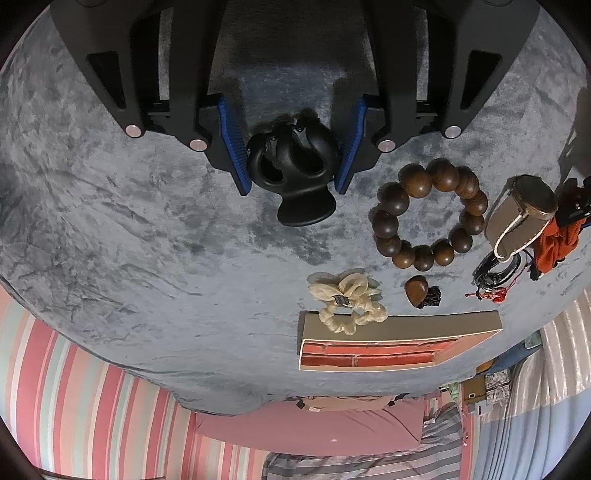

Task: Organize jewelry
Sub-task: 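Reach the left tool to the orange scrunchie while the right tool reaches the black claw clip, then close both tools on their items and carry them over the brick tray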

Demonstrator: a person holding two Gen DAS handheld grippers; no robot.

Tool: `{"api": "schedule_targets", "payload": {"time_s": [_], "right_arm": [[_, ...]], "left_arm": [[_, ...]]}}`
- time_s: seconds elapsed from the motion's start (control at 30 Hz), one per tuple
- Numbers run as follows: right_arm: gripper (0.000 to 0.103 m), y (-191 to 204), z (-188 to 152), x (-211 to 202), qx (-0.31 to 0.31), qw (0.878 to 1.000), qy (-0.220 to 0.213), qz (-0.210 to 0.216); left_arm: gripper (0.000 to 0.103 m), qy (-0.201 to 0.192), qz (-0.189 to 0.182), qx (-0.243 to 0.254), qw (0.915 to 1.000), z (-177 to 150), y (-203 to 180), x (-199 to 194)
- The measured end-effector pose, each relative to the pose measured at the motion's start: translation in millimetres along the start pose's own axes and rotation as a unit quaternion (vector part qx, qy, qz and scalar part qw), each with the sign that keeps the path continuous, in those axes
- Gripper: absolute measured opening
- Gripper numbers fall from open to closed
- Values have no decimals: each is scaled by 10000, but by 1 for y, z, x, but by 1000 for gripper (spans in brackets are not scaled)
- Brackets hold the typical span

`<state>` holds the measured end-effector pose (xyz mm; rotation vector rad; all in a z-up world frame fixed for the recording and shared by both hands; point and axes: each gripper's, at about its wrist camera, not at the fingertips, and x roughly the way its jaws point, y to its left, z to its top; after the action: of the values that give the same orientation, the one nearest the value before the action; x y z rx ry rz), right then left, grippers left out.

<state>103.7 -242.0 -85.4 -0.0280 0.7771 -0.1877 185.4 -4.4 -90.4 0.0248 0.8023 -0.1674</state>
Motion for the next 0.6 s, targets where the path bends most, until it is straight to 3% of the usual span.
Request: {"api": "schedule_targets", "payload": {"time_s": [0.2, 0.43, 0.6], "right_arm": [[47, -1, 4, -8, -71, 9998, -80, 149], [47, -6, 24, -12, 48, 9992, -228, 317], [47, -7, 48, -13, 137, 9982, -411, 415]], "left_arm": [[28, -27, -105, -41, 9999, 3, 1, -9], [26, -127, -232, -157, 9995, 18, 5, -17], [25, -368, -285, -181, 9988, 46, 5, -25]]}}
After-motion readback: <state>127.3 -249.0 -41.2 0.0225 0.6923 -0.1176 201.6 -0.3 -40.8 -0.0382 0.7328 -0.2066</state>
